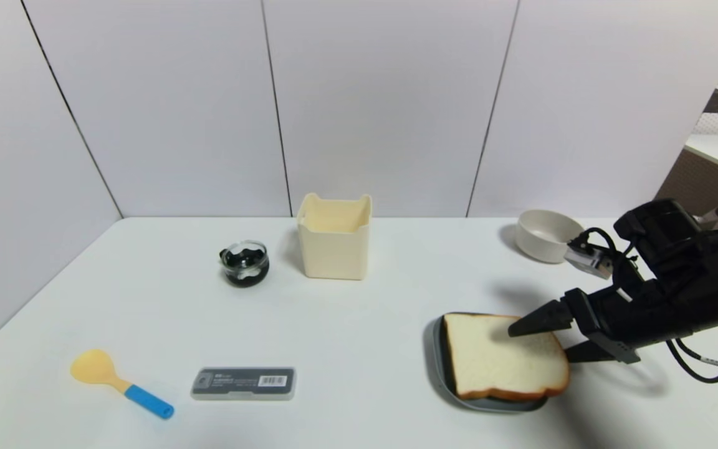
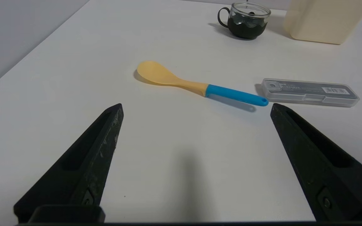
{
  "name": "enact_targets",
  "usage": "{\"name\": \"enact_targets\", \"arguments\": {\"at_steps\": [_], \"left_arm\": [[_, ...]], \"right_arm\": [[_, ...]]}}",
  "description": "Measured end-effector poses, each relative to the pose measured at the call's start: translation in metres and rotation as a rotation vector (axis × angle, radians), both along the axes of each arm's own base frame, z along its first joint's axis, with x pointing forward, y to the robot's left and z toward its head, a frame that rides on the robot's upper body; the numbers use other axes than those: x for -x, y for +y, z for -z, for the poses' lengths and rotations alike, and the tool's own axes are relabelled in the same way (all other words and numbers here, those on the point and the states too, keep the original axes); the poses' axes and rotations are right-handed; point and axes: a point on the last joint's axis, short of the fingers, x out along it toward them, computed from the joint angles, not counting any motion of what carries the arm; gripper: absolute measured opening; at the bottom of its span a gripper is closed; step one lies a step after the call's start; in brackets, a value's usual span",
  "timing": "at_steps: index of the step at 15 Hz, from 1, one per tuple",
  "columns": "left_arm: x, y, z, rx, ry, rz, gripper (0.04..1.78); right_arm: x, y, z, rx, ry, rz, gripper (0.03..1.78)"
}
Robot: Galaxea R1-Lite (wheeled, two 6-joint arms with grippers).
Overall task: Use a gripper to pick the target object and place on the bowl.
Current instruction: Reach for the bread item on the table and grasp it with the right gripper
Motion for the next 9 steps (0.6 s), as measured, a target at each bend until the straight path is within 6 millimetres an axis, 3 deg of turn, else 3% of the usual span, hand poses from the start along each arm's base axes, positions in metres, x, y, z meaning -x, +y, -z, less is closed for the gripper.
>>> {"name": "enact_targets", "arguments": {"at_steps": [7, 9], "left_arm": [[0.0000, 0.0000, 0.0000, 0.000, 0.000, 0.000, 1.69], [0.0000, 0.0000, 0.0000, 0.000, 0.000, 0.000, 1.69]], "right_arm": [[-0.0051, 0.0021, 0.0026, -0.035, 0.012, -0.019, 1.71], [-0.0054, 0.0021, 0.0042, -0.033, 0.021, -0.019, 1.43]]}}
